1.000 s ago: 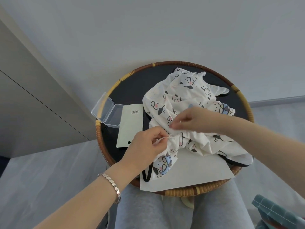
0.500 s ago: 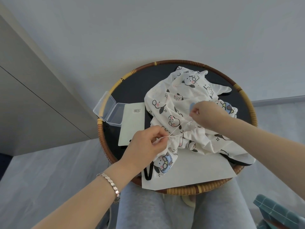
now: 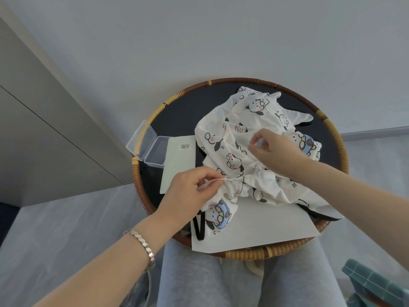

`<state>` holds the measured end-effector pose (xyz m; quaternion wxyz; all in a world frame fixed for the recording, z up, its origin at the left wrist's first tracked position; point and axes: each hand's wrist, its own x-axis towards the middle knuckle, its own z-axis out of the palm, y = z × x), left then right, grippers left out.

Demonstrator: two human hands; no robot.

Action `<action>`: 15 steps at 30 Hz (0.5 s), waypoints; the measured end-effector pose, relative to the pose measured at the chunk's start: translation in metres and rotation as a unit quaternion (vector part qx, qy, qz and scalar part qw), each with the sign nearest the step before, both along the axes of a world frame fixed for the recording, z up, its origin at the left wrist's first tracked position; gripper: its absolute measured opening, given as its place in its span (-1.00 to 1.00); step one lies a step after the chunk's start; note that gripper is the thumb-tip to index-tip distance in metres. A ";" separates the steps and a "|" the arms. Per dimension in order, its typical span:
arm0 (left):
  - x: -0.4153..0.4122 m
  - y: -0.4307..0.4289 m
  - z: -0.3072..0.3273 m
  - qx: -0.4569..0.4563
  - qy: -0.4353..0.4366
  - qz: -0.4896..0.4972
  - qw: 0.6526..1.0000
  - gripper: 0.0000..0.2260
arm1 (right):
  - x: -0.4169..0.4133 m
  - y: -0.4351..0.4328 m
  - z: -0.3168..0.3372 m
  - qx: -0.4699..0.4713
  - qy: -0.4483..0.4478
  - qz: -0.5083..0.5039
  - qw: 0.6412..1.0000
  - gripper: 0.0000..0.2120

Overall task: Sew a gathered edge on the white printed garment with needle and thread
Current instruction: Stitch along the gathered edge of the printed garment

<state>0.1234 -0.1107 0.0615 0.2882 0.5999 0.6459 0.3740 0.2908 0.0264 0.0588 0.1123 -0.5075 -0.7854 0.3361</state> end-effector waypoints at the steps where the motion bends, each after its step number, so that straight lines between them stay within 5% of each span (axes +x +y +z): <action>1: -0.001 -0.001 -0.001 -0.002 -0.005 0.010 1.000 -0.77 | -0.001 -0.005 0.004 -0.014 0.037 0.020 0.999 -0.90; 8: -0.006 -0.003 -0.004 -0.011 -0.023 0.026 0.999 -0.82 | -0.005 -0.030 0.017 0.024 0.025 0.195 0.980 -0.88; 15: -0.007 -0.004 -0.002 0.006 -0.003 0.019 1.000 -0.83 | -0.006 -0.036 0.020 0.081 -0.013 0.230 0.970 -0.84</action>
